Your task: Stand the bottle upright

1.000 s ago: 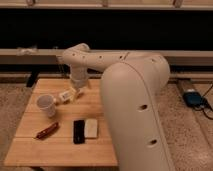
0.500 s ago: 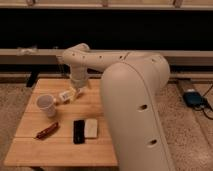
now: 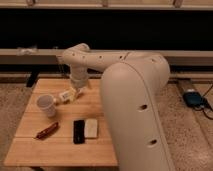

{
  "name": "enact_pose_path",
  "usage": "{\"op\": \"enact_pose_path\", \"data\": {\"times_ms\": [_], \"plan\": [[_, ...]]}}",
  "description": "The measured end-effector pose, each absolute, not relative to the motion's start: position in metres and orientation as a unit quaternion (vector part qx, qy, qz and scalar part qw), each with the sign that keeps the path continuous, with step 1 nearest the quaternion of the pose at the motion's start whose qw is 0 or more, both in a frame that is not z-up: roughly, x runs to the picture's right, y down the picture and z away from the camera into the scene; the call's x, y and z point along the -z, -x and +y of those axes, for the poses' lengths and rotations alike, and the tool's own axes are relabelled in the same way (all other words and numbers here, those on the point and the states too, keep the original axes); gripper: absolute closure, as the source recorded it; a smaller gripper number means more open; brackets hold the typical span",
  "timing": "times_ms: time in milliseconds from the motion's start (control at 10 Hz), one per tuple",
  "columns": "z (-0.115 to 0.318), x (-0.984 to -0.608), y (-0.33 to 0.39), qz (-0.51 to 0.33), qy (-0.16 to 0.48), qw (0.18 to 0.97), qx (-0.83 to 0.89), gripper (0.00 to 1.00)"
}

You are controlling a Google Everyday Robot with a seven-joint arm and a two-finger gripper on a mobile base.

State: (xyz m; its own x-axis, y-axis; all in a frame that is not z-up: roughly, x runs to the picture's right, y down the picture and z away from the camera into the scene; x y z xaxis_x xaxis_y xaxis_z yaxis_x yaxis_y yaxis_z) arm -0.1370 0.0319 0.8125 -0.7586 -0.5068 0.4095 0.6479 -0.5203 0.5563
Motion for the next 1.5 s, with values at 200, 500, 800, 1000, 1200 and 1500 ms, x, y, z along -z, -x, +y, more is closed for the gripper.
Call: {"op": "enact_pose_path", "data": {"times_ms": [200,500,800,1000,1200,1500], "plan": [[0.0319,-0.8125,0.137,-0.359,0.098,0.333,0.866,0.2],[0.0319,-0.8125,0.1371,-0.359,0.098,0.333,0.866,0.2],[0.0319,-0.8125,0.137,-0.359,0.098,0.333,0.866,0.2],[0.0319,-0.8125,0.1371,-0.359,0.098,0.333,0.866,0.2],[0.0319,-0.8125,0.1371,-0.359,0.098,0.333,0.866,0.2],[0.0294,-0.8153,0.1371,-0.357,0.099,0.331,0.868,0.2]]}}
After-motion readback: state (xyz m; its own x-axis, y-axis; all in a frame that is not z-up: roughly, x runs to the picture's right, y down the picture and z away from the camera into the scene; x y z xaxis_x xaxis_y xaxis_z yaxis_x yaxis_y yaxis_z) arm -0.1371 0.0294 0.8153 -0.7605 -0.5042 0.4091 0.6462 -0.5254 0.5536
